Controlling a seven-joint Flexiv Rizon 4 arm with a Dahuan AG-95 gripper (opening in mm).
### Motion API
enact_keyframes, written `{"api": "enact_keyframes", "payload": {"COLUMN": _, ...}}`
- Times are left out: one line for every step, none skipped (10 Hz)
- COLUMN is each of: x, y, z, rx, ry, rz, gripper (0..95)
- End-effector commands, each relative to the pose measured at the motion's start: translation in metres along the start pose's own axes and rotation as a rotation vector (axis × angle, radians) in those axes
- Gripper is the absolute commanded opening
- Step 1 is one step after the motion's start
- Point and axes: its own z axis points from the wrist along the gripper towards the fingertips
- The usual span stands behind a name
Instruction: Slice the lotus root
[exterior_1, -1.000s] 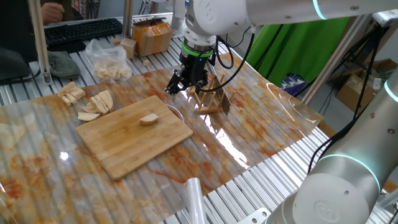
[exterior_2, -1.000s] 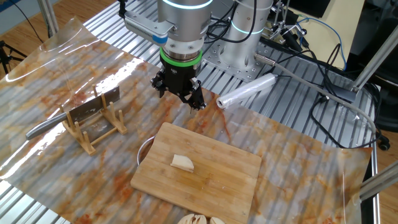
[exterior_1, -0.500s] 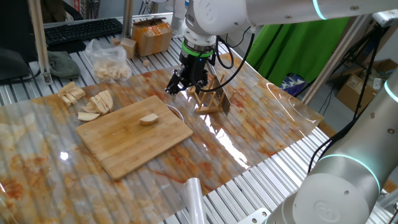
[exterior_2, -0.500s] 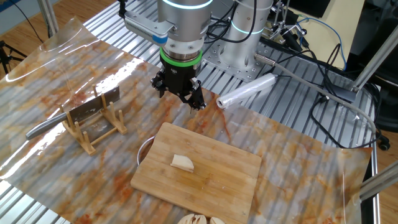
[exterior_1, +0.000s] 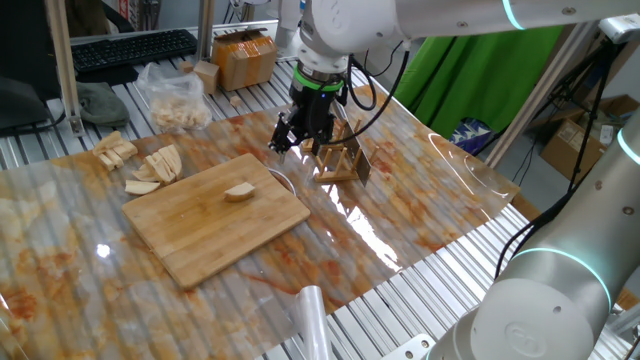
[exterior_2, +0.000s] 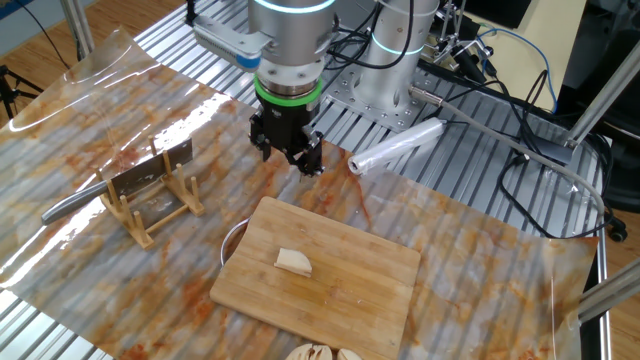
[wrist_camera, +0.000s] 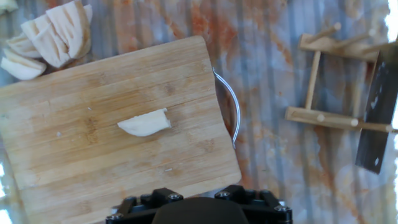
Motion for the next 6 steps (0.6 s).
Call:
{"api": "enact_keyframes", "payload": {"x": 0.0019, "y": 0.0012, "z": 0.0006, "rx": -0.013, "ry": 0.007, "rz": 0.015, "gripper": 0.0}}
{"api": "enact_keyframes", "payload": {"x": 0.0021, "y": 0.0012, "z": 0.0007, "rx": -0.011, "ry": 0.003, "rz": 0.015, "gripper": 0.0}}
{"api": "enact_keyframes", "payload": {"x": 0.0021, "y": 0.0013, "z": 0.0007, "rx": -0.01, "ry": 0.002, "rz": 0.029, "gripper": 0.0}}
{"api": "enact_keyframes", "payload": {"x": 0.002, "y": 0.0012, "z": 0.0007, "rx": -0.008, "ry": -0.003, "rz": 0.056, "gripper": 0.0}}
{"api": "enact_keyframes", "payload": {"x": 0.0005, "y": 0.0001, "z": 0.0008, "rx": -0.009, "ry": -0.005, "rz": 0.062, "gripper": 0.0}}
{"api": "enact_keyframes", "payload": {"x": -0.0035, "y": -0.0042, "z": 0.0014, "rx": -0.01, "ry": -0.004, "rz": 0.052, "gripper": 0.0}}
